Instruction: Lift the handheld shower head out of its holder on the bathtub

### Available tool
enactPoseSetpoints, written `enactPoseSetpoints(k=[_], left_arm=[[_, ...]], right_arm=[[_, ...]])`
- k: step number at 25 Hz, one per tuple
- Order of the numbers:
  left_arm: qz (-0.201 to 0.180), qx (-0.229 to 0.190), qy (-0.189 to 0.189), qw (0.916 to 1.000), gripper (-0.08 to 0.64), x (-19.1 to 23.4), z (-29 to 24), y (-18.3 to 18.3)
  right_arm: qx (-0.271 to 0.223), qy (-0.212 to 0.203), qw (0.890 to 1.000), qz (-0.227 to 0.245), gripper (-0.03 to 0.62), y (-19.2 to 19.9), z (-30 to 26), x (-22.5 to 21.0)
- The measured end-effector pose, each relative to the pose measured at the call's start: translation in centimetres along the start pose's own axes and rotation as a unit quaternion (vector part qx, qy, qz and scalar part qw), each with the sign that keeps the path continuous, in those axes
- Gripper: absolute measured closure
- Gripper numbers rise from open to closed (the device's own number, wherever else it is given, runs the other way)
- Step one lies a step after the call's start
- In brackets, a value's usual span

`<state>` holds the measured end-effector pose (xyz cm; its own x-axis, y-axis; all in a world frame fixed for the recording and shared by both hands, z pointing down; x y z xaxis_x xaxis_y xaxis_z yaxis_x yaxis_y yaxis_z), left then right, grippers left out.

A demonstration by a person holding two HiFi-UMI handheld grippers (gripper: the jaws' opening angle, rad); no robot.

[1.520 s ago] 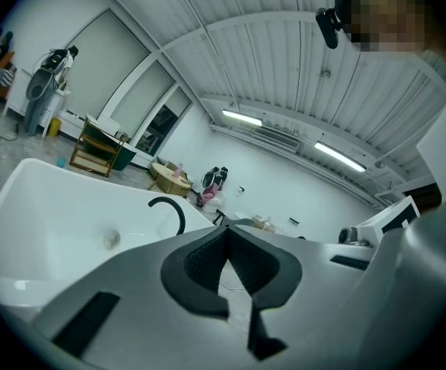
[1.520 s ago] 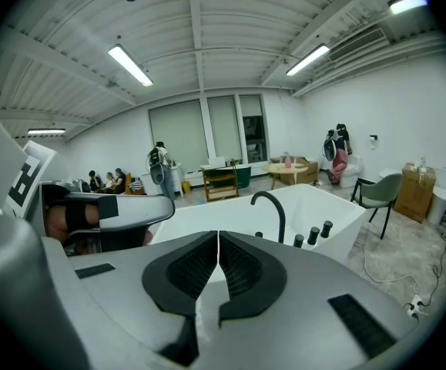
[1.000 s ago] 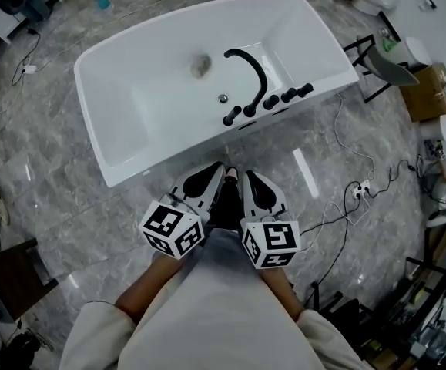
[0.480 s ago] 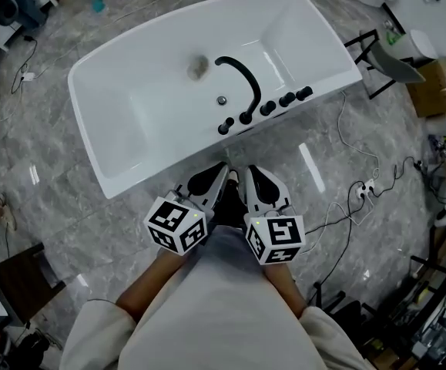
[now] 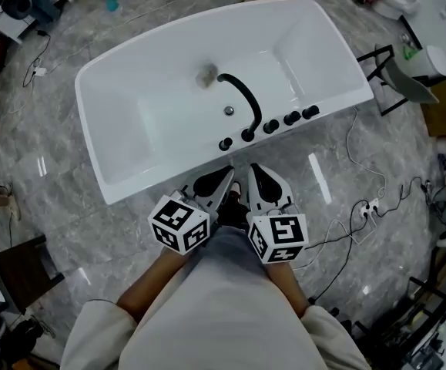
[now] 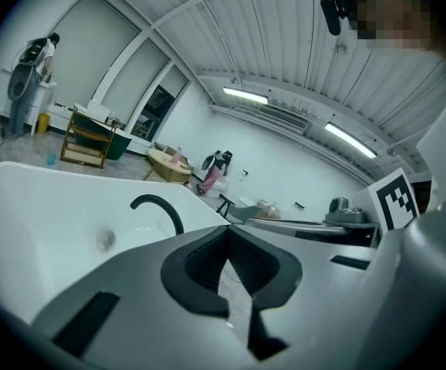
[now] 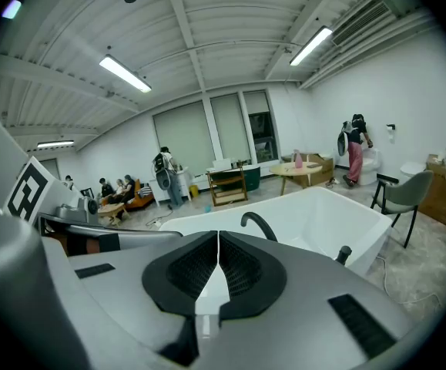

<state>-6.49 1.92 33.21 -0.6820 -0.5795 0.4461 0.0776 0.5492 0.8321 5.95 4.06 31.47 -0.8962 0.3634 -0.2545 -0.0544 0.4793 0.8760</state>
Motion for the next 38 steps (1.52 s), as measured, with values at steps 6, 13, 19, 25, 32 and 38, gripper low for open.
enactPoseSetpoints(k=[6,13,19,25,32,38], left_arm=[[-0.045,-0.022,-0.025,0.9984,0.555,-1.3,-3.5,-0.5],[-0.091,-0.039,-0.087,0.9913,0.555,-0.1,-5.4,0.7],[-0.082,-0.030,-0.117,0.9893,0.555,2.2,-6.7,2.8],[-0.057,-0.020,-0.130,0.9897,0.554,4.0,-7.8,4.6],[-0.039,0.003,-0.152,0.9876,0.554,5.7,-9.1,6.5],[-0.030,0.027,-0.171,0.9845,0.545,7.6,-10.2,8.3]], right_arm=[[0.000,-0.021,1.000,0.001,0.574,-0.8,-0.8,-3.8],[0.022,-0.049,0.999,0.003,0.574,0.6,-2.0,-4.6],[0.047,-0.071,0.996,0.010,0.574,1.6,-3.7,-4.7],[0.074,-0.070,0.995,0.009,0.574,2.7,-4.4,-5.1],[0.091,-0.060,0.994,0.012,0.574,3.2,-4.3,-5.8],[0.104,-0.062,0.993,0.014,0.574,3.7,-4.7,-5.8]])
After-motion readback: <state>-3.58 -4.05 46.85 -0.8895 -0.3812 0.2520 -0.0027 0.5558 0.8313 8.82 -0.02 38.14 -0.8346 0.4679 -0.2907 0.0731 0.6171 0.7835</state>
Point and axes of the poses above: the fingertips, and each gripper's own axes: z backward along the fingers, x to its left, y out of its underside, the point moved 7 cm from there along z, backward along the fingers, and after that the axes turned 9 degrees about -y, right-handed, at the moved point
